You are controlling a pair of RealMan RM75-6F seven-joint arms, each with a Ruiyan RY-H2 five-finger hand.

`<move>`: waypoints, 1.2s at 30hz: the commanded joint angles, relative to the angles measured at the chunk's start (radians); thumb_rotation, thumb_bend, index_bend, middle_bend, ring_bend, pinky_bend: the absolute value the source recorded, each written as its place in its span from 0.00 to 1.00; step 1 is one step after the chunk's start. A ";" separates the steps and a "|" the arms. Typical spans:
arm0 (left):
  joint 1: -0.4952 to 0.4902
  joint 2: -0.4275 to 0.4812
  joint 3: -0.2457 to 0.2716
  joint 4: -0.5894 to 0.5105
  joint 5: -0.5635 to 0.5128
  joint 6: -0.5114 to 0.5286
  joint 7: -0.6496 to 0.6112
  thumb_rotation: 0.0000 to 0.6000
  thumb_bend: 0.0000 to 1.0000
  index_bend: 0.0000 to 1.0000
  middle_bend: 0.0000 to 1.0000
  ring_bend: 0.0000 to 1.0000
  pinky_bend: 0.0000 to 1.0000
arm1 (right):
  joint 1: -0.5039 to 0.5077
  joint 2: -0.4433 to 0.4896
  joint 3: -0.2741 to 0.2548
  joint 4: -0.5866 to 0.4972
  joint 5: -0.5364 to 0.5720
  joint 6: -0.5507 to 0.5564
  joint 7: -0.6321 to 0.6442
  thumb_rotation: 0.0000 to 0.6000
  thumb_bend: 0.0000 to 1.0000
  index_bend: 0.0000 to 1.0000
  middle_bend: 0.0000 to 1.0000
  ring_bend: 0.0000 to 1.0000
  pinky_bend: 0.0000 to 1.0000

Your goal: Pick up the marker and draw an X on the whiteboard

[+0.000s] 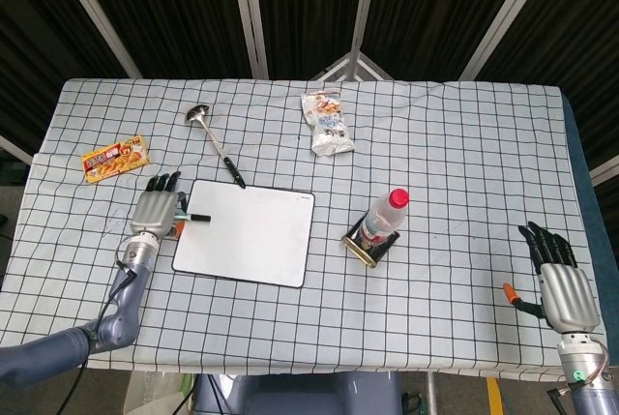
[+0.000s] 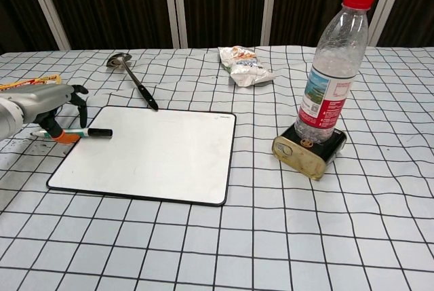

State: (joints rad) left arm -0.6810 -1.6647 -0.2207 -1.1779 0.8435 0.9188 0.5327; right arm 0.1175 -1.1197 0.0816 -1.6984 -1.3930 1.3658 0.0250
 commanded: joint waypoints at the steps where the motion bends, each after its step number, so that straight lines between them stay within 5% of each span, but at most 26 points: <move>1: -0.003 -0.006 0.003 0.007 -0.010 -0.003 0.005 1.00 0.51 0.48 0.00 0.00 0.00 | 0.000 0.000 0.000 0.000 0.000 0.001 0.001 1.00 0.31 0.00 0.00 0.00 0.00; 12: 0.006 0.002 -0.012 -0.020 0.017 0.032 -0.056 1.00 0.56 0.63 0.02 0.00 0.00 | -0.001 -0.001 0.000 -0.001 -0.001 0.004 0.000 1.00 0.31 0.00 0.00 0.00 0.00; 25: 0.030 0.046 -0.111 -0.255 0.130 0.048 -0.397 1.00 0.56 0.65 0.05 0.00 0.00 | -0.002 -0.002 0.002 -0.003 0.003 0.004 0.002 1.00 0.31 0.00 0.00 0.00 0.00; 36: 0.022 -0.036 -0.100 -0.270 0.225 -0.004 -0.634 1.00 0.56 0.67 0.07 0.00 0.00 | -0.001 0.000 0.002 -0.002 0.006 0.000 0.007 1.00 0.31 0.00 0.00 0.00 0.00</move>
State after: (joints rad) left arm -0.6538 -1.6819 -0.3268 -1.4513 1.0507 0.9265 -0.0841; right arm 0.1168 -1.1199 0.0836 -1.7005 -1.3871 1.3662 0.0321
